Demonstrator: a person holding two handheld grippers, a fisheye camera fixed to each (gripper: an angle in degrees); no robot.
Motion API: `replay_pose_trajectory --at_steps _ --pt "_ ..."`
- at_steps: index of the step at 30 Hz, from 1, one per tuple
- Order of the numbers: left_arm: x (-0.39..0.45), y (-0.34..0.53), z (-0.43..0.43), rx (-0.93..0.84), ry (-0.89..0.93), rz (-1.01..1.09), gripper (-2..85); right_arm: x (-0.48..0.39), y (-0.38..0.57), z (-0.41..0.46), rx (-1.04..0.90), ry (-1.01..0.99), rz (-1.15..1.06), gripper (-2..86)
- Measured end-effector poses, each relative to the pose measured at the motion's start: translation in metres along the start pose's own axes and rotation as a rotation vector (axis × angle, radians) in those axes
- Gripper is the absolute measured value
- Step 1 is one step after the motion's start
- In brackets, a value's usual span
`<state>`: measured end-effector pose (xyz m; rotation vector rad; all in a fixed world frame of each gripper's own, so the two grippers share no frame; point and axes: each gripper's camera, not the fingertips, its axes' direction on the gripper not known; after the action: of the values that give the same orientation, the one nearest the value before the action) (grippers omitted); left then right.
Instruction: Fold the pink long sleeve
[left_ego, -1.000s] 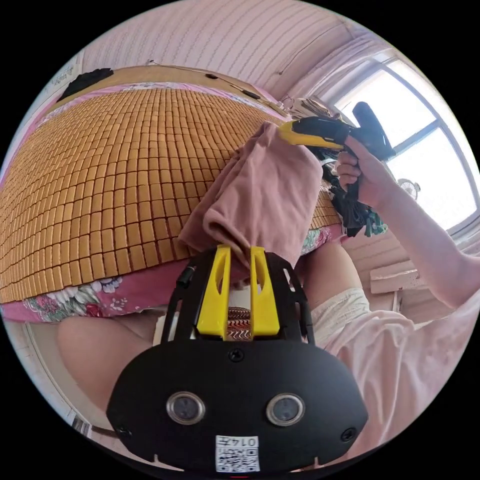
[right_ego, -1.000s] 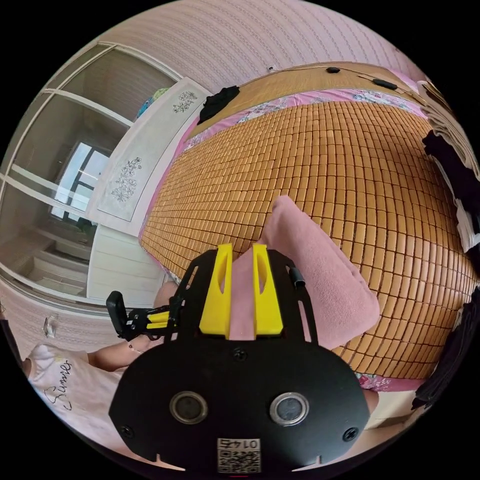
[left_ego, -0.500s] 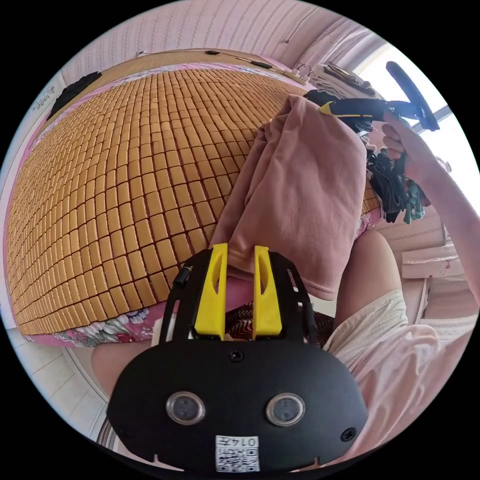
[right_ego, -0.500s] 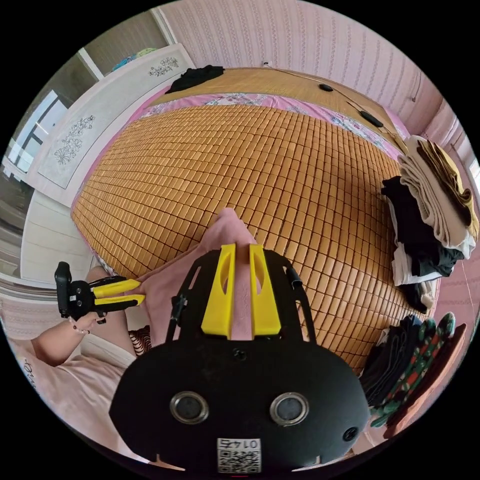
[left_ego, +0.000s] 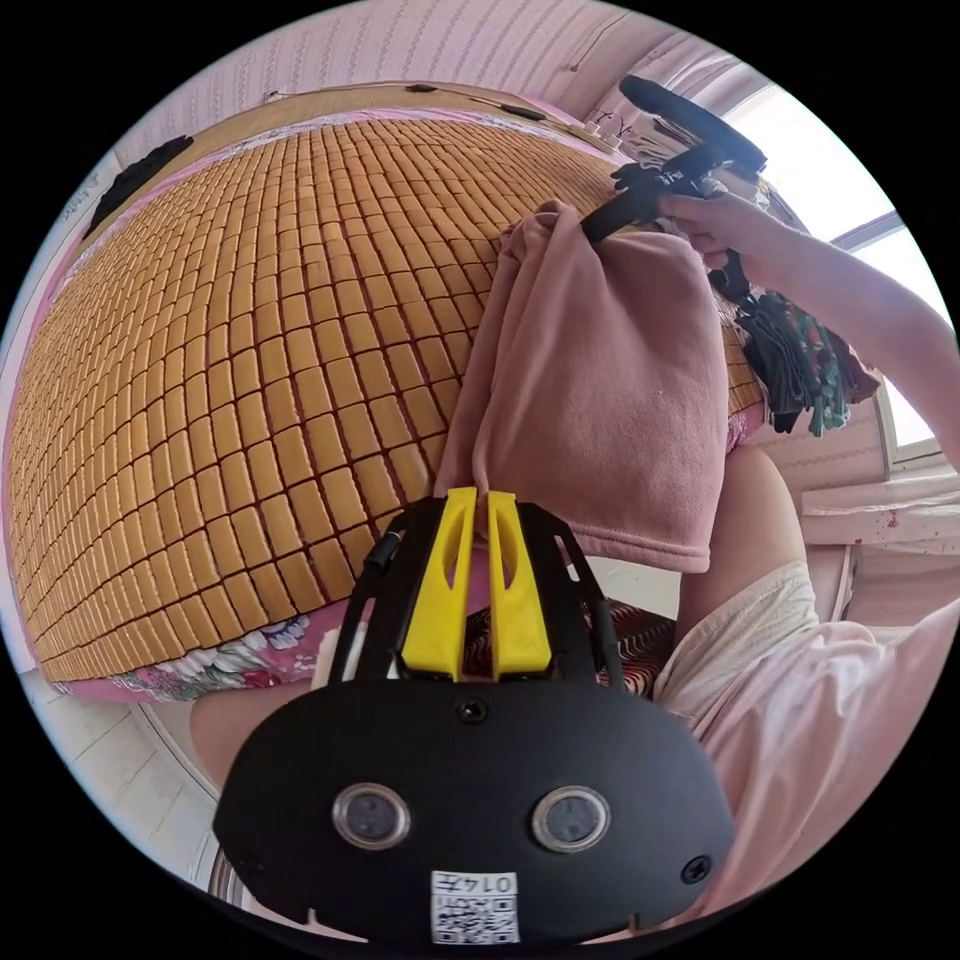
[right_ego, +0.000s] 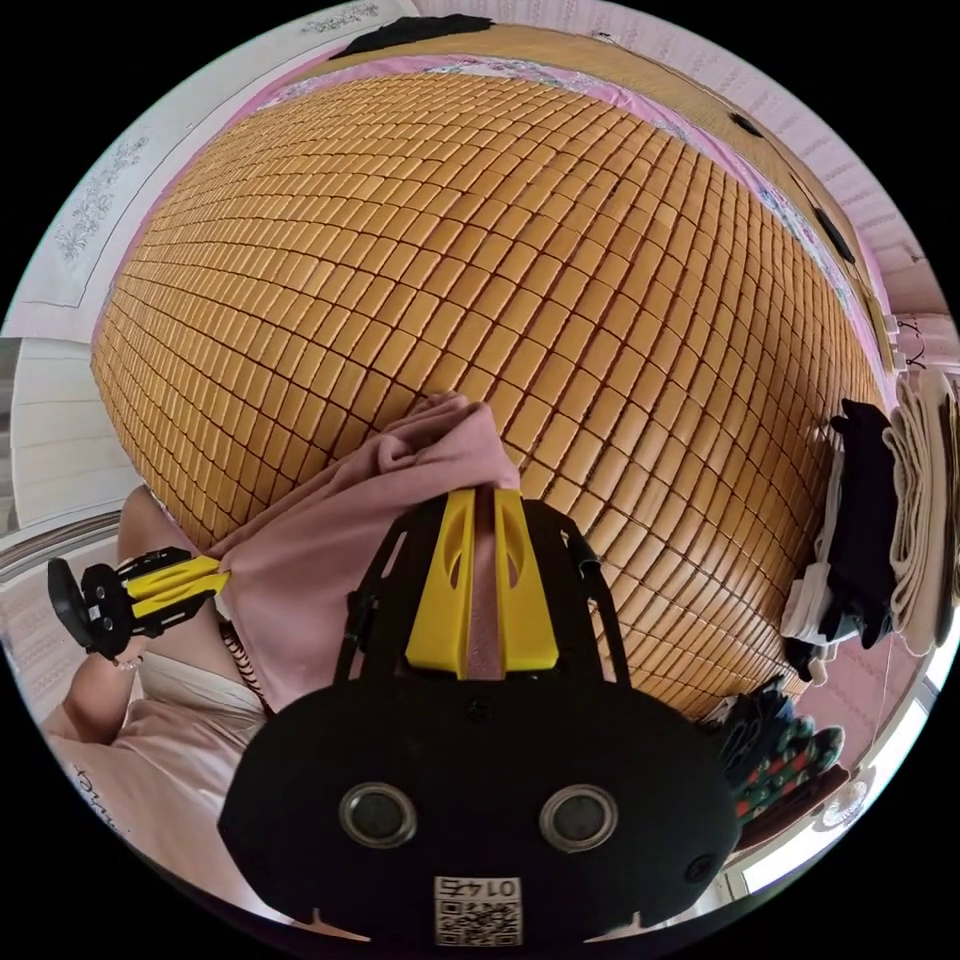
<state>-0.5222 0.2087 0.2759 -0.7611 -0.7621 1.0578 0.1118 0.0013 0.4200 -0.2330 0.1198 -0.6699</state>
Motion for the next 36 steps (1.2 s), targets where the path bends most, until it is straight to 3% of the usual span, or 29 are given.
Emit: replay_pose_trajectory --at_steps 5,11,14,21,27,30,32,36 --pt "-0.002 -0.009 -0.006 -0.037 -0.01 -0.005 -0.2 0.0 0.013 -0.052 0.178 -0.08 -0.035 1.1" --pt "-0.014 -0.015 -0.004 -0.043 0.003 -0.022 -0.2 -0.015 0.0 -0.071 0.213 0.03 -0.038 -0.1" --pt "-0.017 -0.02 0.0 -0.044 -0.008 -0.011 -0.2 -0.017 -0.003 -0.083 0.232 -0.013 -0.092 -0.3" --pt "-0.025 -0.026 0.004 -0.044 -0.028 0.034 -0.3 -0.027 -0.04 -0.002 -0.039 0.115 -0.167 -0.5" --pt "-0.045 -0.034 0.007 -0.063 0.013 0.043 0.6 -0.006 -0.041 0.015 -0.017 0.093 -0.101 -0.4" --pt "-0.057 -0.035 -0.003 -0.062 0.056 0.032 3.1 0.019 -0.015 -0.002 0.115 -0.014 -0.057 -0.1" --pt "-0.068 -0.031 -0.027 -0.027 0.074 0.034 5.2 0.046 0.038 -0.034 0.366 -0.159 0.043 0.5" --pt "-0.083 -0.035 -0.058 0.118 0.116 0.058 8.7 0.096 0.143 -0.043 0.617 -0.321 0.235 3.9"
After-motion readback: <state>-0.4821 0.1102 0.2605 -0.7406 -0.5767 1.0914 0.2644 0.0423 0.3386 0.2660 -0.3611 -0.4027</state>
